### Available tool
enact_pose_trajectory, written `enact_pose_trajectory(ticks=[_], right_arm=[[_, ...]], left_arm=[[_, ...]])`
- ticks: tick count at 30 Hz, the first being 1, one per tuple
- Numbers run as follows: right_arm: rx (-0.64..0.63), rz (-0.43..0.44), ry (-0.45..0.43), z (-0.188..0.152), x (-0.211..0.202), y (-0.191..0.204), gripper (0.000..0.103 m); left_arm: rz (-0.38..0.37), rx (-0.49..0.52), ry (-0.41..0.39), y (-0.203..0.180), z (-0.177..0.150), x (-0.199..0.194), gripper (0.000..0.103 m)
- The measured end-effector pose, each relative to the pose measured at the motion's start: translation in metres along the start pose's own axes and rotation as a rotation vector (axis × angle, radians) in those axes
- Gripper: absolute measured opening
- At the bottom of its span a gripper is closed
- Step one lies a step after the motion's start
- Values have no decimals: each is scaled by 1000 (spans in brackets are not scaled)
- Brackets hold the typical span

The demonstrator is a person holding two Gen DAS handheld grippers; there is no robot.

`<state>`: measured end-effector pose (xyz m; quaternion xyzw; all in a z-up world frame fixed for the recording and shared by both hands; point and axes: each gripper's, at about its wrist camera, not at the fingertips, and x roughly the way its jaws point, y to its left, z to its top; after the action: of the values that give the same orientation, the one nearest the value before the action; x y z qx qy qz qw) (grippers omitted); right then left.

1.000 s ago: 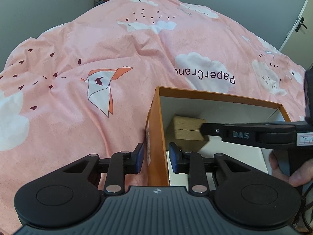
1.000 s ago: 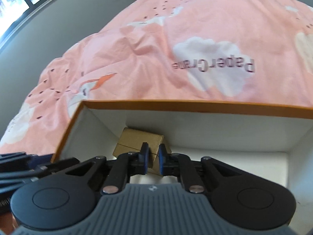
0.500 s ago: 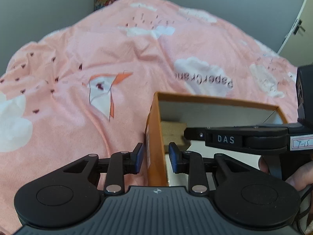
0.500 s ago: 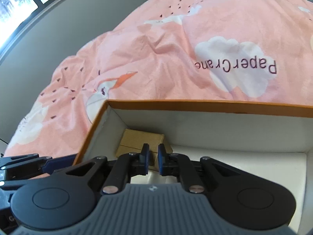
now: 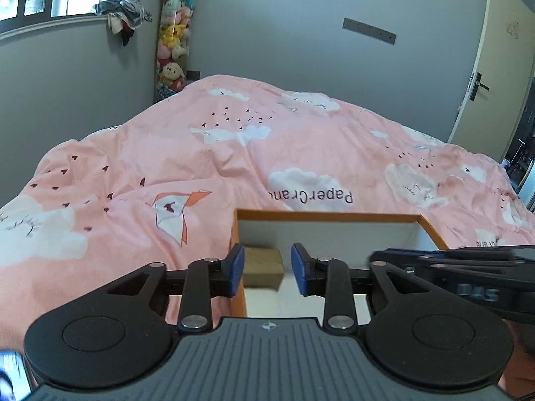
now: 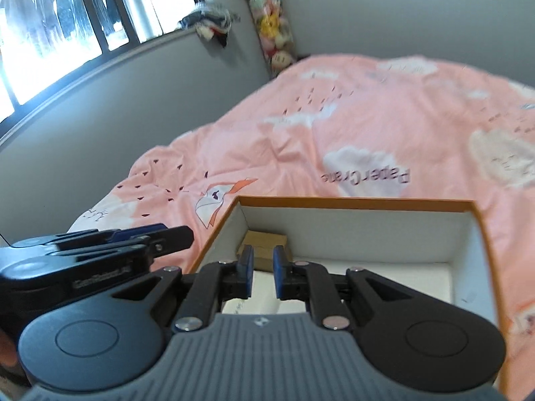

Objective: Organize objects
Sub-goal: 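Withdraw both tools from the orange box back toward the item pile, then grasp the dark grey box with the right tool while the left tool reaches the photo box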

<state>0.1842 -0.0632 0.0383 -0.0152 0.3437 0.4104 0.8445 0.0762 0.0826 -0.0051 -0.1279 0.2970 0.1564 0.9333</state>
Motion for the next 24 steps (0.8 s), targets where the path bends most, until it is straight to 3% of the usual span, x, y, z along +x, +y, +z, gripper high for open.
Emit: enact_pose_trajectory(ticks=[5,11,13,18,24], right_arm=[[0,-71,-59,-38,-54,2,15],[51,-148,-76,-87,-100,3,15],[82,-162,-68,-99,-110,3,18],[142,-211,-31,-120,-126,3,26],[231,-307,64,-147,-130,-6,39]], left_arm=[[14,-10,21,-9,-22,-22,42],[-8,116,9,-30,-43,-49,39],[-41,160,-18,-37,-48,-59,33],[-124,251,-13,-50,-59,-77,33],[-251,285,86,-59,-73,-76,33]])
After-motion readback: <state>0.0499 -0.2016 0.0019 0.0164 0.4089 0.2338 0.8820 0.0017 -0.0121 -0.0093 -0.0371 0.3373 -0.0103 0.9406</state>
